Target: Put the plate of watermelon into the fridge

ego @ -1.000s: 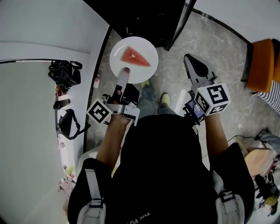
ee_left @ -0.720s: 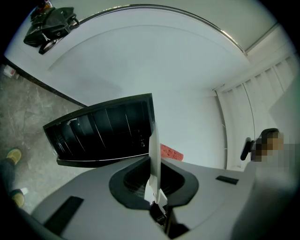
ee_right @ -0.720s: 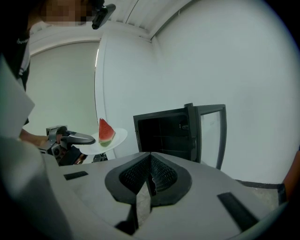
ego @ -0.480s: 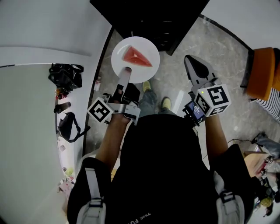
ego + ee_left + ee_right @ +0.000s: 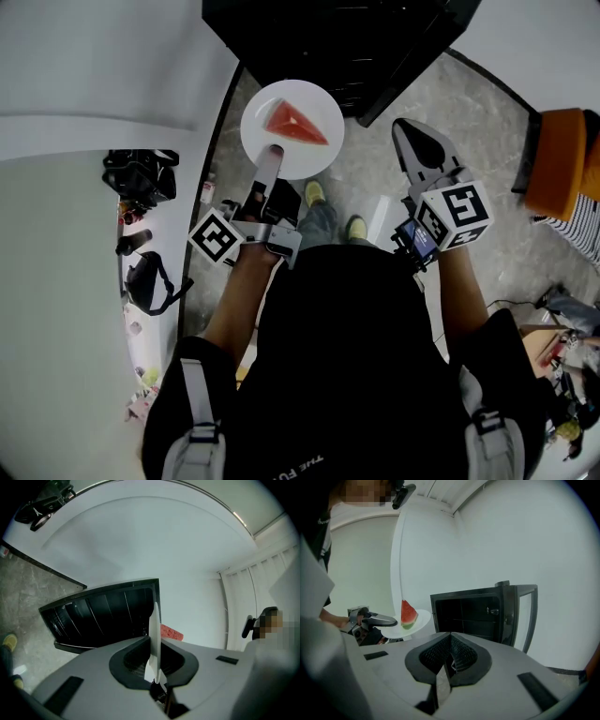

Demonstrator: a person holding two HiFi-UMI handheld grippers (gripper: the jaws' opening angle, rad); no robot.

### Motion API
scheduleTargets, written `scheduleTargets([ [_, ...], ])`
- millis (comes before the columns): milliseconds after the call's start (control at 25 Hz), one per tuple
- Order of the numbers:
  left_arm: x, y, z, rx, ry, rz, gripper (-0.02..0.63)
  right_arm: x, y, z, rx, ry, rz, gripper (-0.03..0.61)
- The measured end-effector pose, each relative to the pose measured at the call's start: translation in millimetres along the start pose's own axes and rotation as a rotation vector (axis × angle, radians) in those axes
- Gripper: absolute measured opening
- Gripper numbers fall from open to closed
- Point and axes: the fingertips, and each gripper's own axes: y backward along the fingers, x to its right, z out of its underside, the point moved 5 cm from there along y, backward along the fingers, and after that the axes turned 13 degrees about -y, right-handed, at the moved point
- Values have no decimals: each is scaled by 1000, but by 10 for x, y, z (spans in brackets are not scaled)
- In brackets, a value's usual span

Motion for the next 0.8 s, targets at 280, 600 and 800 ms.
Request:
scheduleTargets([
  [280,-342,-314,-352,-12,25,-14,28,94,-544,-128,-19,-12,18,12],
  [600,-292,-351,-397,-22,21,5,28,64,-554,-221,1,-3,30,12],
  [800,-238,-372,-394,-26,28,6,28,35,-521,-273,14,1,31,12],
])
